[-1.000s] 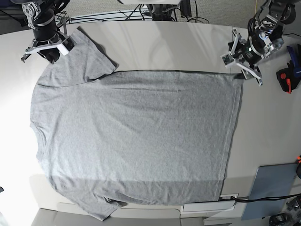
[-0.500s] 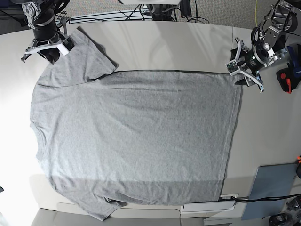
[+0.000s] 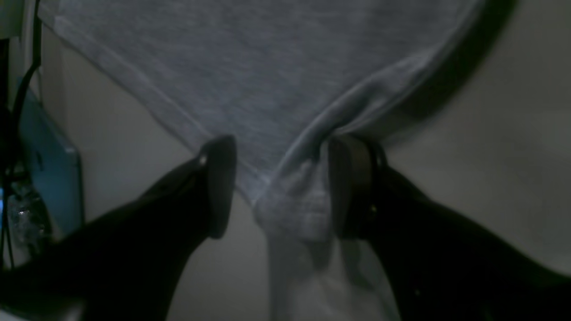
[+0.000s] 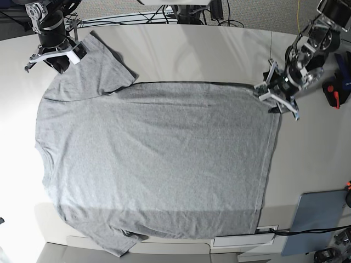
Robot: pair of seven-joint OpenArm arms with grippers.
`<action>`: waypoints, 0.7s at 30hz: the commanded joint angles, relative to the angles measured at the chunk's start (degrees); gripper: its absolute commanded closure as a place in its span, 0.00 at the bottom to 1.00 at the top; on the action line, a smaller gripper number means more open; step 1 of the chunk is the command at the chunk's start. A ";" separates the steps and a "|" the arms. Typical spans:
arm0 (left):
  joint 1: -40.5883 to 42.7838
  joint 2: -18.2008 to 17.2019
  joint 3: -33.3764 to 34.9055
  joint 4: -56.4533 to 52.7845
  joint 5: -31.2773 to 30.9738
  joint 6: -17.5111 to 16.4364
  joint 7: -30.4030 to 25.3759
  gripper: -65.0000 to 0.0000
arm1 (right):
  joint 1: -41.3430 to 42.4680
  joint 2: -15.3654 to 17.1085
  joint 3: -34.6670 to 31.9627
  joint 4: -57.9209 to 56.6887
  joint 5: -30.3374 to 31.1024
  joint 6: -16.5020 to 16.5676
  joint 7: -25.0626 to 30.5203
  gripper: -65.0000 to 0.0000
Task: Fold the T-shirt properly
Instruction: 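Move both grippers down to the shoulder corners of the grey T-shirt, then close both grippers on the shirt's shoulder edges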
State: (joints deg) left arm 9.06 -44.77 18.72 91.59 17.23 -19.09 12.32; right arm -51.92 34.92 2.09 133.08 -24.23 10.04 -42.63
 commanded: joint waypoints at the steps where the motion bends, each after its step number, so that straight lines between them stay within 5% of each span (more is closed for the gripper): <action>1: -0.22 -1.03 -0.04 -0.94 0.81 -1.44 2.27 0.48 | -0.31 0.46 0.28 0.85 -1.14 -0.92 0.42 0.87; 7: -0.66 -1.14 -0.04 -3.48 0.81 -6.12 1.55 0.50 | -0.31 0.48 0.28 0.85 -1.09 -0.90 0.50 0.87; 12: -0.66 -1.09 -0.04 -4.22 1.07 -12.50 -1.42 0.73 | -0.28 0.48 0.28 0.85 -1.05 -0.81 0.68 0.86; 16: -0.66 -1.11 -0.04 -4.22 4.00 -12.98 -1.18 1.00 | -0.28 0.50 0.26 0.79 0.15 5.09 1.81 0.70; 21: -0.63 -1.11 -0.04 -4.22 4.04 -13.00 -1.18 1.00 | -0.22 2.12 0.26 0.68 2.25 8.76 6.23 0.55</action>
State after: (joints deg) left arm 7.62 -44.97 18.33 88.16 19.53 -29.04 7.33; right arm -51.92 36.18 2.09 133.01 -21.15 19.51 -37.01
